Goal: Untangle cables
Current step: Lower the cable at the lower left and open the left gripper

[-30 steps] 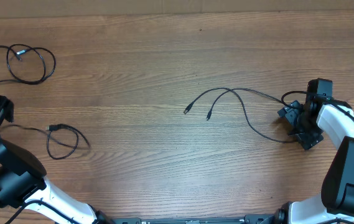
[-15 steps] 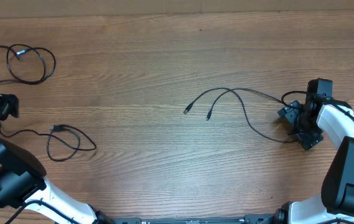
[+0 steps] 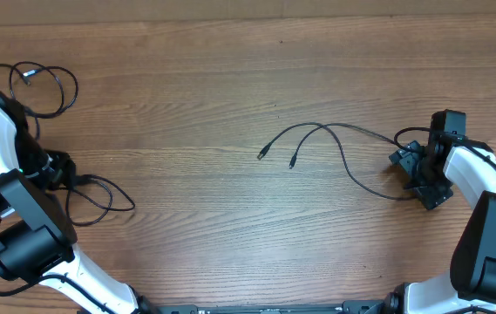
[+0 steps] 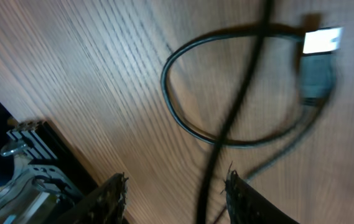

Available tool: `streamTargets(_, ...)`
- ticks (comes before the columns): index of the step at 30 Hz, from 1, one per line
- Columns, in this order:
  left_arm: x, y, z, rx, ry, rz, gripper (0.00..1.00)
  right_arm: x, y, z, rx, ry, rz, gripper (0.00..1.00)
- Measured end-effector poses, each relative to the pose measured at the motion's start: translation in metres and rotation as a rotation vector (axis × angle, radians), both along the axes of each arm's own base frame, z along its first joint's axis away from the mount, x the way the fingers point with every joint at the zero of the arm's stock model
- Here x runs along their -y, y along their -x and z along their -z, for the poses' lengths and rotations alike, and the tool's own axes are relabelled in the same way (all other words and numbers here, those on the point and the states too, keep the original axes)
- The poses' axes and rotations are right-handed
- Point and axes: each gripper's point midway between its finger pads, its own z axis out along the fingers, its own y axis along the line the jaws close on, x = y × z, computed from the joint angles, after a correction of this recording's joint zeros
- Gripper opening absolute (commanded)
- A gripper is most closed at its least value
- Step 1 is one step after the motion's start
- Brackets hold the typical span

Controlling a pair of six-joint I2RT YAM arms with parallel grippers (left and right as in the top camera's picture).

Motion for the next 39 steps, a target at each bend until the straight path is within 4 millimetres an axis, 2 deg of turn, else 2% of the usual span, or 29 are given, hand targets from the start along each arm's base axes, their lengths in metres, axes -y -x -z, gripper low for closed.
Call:
streamTargets(3,0.005,0.01,0.02,-0.026,0.009,0.002,0.56,0.0,0.0,0.0,0.0,0.0,0.0,1.0)
streamTargets(8,0.01,0.022,0.052,-0.041,0.006,0.005,0.54,0.0,0.0,0.0,0.0,0.0,0.0,1.0)
streamTargets(9,0.011,0.024,0.059,-0.041,0.004,0.007,0.49,0.0,0.0,0.0,0.0,0.0,0.0,1.0)
streamTargets(11,0.011,0.027,0.07,-0.036,-0.005,0.018,0.29,0.0,0.0,0.0,0.0,0.0,0.0,1.0)
streamTargets(14,0.009,0.03,0.079,-0.034,-0.027,0.025,0.17,0.0,0.0,0.0,0.0,0.0,0.0,1.0)
streamTargets(16,0.006,0.034,0.083,-0.043,-0.045,0.04,0.14,0.0,0.0,0.0,0.0,0.0,0.0,1.0)
streamTargets(20,-0.002,0.036,0.084,-0.053,-0.091,0.054,0.05,0.0,0.0,0.0,0.0,0.0,0.0,1.0)
streamTargets(25,-0.021,0.048,0.083,-0.099,-0.186,0.009,0.04,0.0,0.0,0.0,0.0,0.0,0.0,1.0)
streamTargets(30,-0.041,0.071,0.077,-0.151,-0.22,-0.106,0.04,0.0,0.0,0.0,0.0,0.0,0.0,1.0)
streamTargets(33,-0.063,0.076,0.067,-0.138,-0.249,-0.181,0.04,0.0,0.0,0.0,0.0,0.0,0.0,1.0)
streamTargets(38,-0.109,0.069,0.048,-0.051,-0.332,-0.276,0.05,0.0,0.0,0.0,0.0,0.0,0.0,1.0)
streamTargets(39,-0.117,0.067,0.046,-0.033,-0.347,-0.283,0.09,0.0,0.0,0.0,0.0,0.0,0.0,1.0)
